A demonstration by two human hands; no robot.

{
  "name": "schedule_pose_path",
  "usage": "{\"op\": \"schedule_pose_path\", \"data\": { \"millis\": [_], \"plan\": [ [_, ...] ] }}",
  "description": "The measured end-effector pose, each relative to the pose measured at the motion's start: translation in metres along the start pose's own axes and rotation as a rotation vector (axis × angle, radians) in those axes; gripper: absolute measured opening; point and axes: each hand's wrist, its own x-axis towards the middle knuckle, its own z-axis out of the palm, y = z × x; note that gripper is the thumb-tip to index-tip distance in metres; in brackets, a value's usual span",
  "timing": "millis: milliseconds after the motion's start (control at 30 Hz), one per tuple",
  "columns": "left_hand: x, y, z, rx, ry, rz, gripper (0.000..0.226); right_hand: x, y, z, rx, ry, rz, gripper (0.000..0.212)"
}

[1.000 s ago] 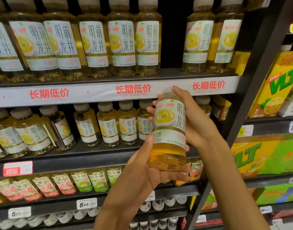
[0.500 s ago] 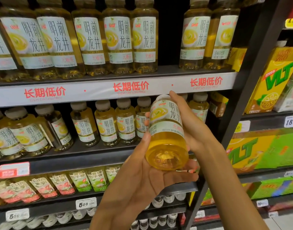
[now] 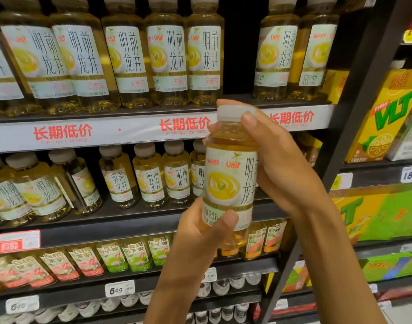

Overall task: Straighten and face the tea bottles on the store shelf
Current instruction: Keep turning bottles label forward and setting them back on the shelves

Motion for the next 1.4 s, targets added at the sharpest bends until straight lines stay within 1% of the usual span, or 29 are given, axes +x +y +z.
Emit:
{"op": "schedule_pose_path", "data": {
  "millis": [67, 133, 200, 267, 333, 367, 500, 633, 733, 800, 900, 967, 1033, 1067, 1167, 1200, 1233, 1300, 1333, 1400],
  "plan": [
    [0.002, -0.002, 0.0, -0.002, 0.05, 0.066, 0.045, -0.006, 0.003, 0.0, -0.036, -0.035, -0.007, 0.047],
    [0.005, -0.002, 0.001, 0.0, 0.05, 0.111, 0.041, -0.011, 0.004, 0.002, -0.056, -0.045, -0.038, 0.049],
    [0.008, -0.003, 0.001, 0.002, 0.038, 0.14, 0.043, -0.015, 0.006, 0.002, -0.059, -0.04, -0.086, 0.054],
    [0.011, -0.006, -0.002, 0.014, 0.057, 0.162, 0.049, -0.017, 0.008, 0.001, -0.062, -0.047, -0.145, 0.06],
    [0.014, -0.007, -0.005, 0.035, 0.078, 0.184, 0.057, -0.019, 0.011, -0.001, -0.07, -0.056, -0.202, 0.061],
    [0.015, -0.008, -0.006, 0.045, 0.086, 0.195, 0.057, -0.021, 0.011, -0.001, -0.066, -0.065, -0.218, 0.061],
    [0.016, -0.011, -0.008, 0.097, 0.126, 0.235, 0.045, -0.024, 0.014, -0.004, -0.06, -0.126, -0.237, 0.063],
    [0.016, -0.014, -0.007, 0.092, 0.135, 0.246, 0.046, -0.026, 0.014, -0.007, -0.066, -0.154, -0.264, 0.063],
    [0.016, -0.013, -0.008, 0.106, 0.117, 0.231, 0.044, -0.023, 0.014, -0.008, -0.045, -0.135, -0.252, 0.064],
    [0.015, -0.013, -0.011, 0.1, 0.086, 0.195, 0.058, -0.02, 0.012, -0.01, 0.004, -0.127, -0.219, 0.063],
    [0.013, -0.013, -0.015, 0.049, 0.022, 0.109, 0.09, -0.015, 0.01, -0.01, 0.064, -0.169, -0.133, 0.068],
    [0.012, -0.013, -0.015, 0.041, -0.035, 0.081, 0.095, -0.013, 0.01, -0.008, 0.083, -0.165, -0.102, 0.062],
    [0.012, -0.011, -0.012, 0.031, -0.06, 0.082, 0.086, -0.012, 0.012, -0.005, 0.088, -0.102, -0.093, 0.052],
    [0.012, -0.012, -0.009, 0.036, -0.053, 0.088, 0.076, -0.011, 0.013, -0.004, 0.07, -0.047, -0.095, 0.046],
    [0.013, -0.013, 0.003, 0.097, 0.044, 0.123, 0.029, -0.008, 0.016, 0.001, -0.023, 0.123, -0.098, 0.033],
    [0.013, -0.014, 0.006, 0.106, 0.079, 0.125, 0.025, -0.007, 0.017, 0.003, -0.043, 0.157, -0.093, 0.032],
    [0.013, -0.016, 0.009, 0.106, 0.101, 0.121, 0.026, -0.007, 0.018, 0.004, -0.056, 0.172, -0.09, 0.032],
    [0.014, -0.021, 0.009, 0.086, 0.149, 0.102, 0.033, -0.008, 0.02, 0.006, -0.075, 0.137, -0.092, 0.032],
    [0.015, -0.022, 0.008, 0.062, 0.182, 0.082, 0.042, -0.008, 0.021, 0.005, -0.071, 0.109, -0.085, 0.034],
    [0.017, -0.022, 0.005, -0.005, 0.223, -0.006, 0.07, -0.007, 0.023, 0.0, 0.004, 0.074, -0.052, 0.037]
  ]
}}
